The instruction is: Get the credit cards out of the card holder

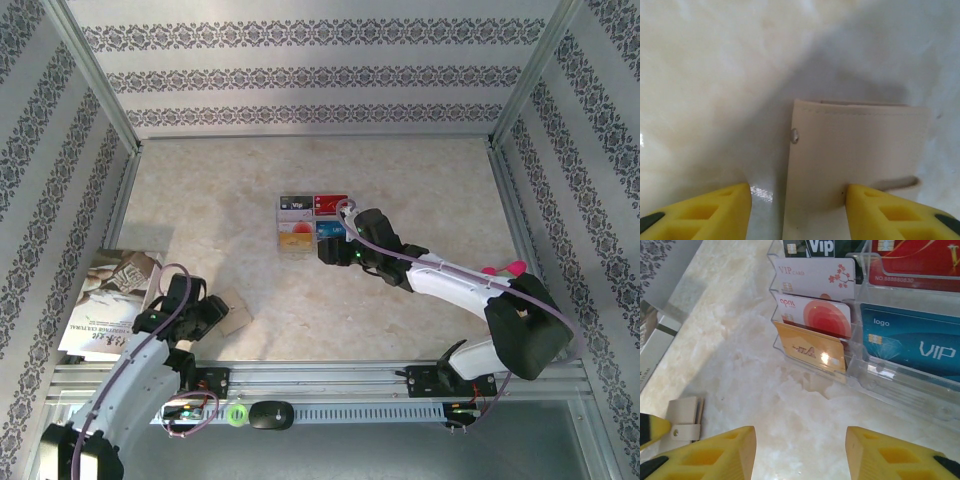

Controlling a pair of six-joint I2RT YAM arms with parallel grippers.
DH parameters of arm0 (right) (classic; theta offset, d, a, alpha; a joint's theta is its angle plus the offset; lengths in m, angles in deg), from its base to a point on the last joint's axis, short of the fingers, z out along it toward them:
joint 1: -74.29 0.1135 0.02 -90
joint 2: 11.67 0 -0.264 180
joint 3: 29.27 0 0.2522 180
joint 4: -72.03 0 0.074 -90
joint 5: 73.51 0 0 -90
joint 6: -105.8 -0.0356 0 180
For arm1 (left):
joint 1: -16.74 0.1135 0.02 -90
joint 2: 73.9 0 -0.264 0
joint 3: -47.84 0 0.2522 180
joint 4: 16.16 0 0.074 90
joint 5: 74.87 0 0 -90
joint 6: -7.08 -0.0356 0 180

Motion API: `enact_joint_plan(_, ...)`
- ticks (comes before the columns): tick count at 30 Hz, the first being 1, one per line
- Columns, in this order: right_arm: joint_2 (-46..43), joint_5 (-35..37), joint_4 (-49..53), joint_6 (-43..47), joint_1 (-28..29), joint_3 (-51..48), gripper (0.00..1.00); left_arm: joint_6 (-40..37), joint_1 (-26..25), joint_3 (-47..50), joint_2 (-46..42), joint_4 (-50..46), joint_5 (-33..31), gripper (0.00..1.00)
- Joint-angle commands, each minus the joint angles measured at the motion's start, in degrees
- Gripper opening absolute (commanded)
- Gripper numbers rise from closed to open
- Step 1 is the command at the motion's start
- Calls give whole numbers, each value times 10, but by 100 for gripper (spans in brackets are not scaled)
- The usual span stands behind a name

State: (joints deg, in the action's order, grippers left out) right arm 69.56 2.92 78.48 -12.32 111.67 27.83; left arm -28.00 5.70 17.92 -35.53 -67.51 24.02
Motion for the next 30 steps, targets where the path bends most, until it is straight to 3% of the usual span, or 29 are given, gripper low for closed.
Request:
enact_joint_plan(1,-12,-22,-37,-5,8,-15,51,13,-31,5,22,76,32,52)
enact_joint_plan(5,-18,1,-110,-40,19,-57,52,22,-74,2,64,155,42,46)
enact_joint_plan(11,25,-47,-122,-68,20,-45,51,35,-146,-9,128,243,41,34)
enact_joint_plan(19,31,-45,-124,-78,23,-41,51,25,-179,-21,97,295,33,0)
enact_joint_plan(26,48,-128,-75,-46,39,3,52,5,-198,-46,78,337,29,0)
enact_joint_plan(30,56,-95,-11,-31,76,40,53,-15,-214,-91,89,325,-4,0)
